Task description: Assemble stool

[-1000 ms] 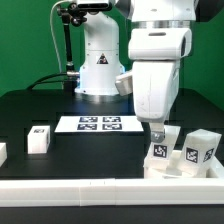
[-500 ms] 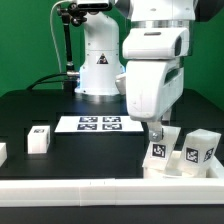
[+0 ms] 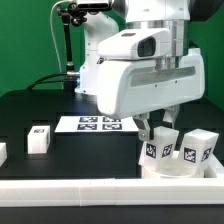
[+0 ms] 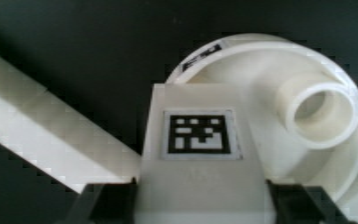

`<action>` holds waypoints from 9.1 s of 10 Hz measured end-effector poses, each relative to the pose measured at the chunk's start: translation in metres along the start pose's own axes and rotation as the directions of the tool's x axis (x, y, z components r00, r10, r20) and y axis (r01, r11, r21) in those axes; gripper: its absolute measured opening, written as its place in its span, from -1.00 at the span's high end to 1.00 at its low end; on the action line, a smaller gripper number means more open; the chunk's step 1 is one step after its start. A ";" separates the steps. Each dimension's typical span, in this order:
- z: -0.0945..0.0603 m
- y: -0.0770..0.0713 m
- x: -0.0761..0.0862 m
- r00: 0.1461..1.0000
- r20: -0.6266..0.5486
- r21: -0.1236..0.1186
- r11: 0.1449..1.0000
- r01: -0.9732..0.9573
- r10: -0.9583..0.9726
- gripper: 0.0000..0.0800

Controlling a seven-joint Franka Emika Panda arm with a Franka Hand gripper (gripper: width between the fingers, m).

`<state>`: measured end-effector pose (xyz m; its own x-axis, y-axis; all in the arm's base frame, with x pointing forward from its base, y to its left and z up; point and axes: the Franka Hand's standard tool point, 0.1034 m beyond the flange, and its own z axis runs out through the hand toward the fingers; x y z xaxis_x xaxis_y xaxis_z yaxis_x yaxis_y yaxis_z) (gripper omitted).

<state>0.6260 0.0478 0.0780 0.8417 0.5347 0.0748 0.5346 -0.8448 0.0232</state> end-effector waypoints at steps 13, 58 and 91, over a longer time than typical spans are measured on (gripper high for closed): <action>0.000 0.000 0.002 0.509 -0.053 0.014 0.510 -0.860 0.859 0.15; 0.012 0.091 -0.162 0.268 -0.021 0.002 0.268 -0.963 0.963 -0.62; 0.022 0.090 -0.217 0.731 0.535 0.015 0.860 -0.510 0.425 -0.62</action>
Offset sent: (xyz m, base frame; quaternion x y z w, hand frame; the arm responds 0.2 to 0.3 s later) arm 0.0000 0.0000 0.0000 0.0000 0.0000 0.1938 0.9810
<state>0.4933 -0.1441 0.0423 0.8825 0.0429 -0.4684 0.0311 -0.9990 -0.0330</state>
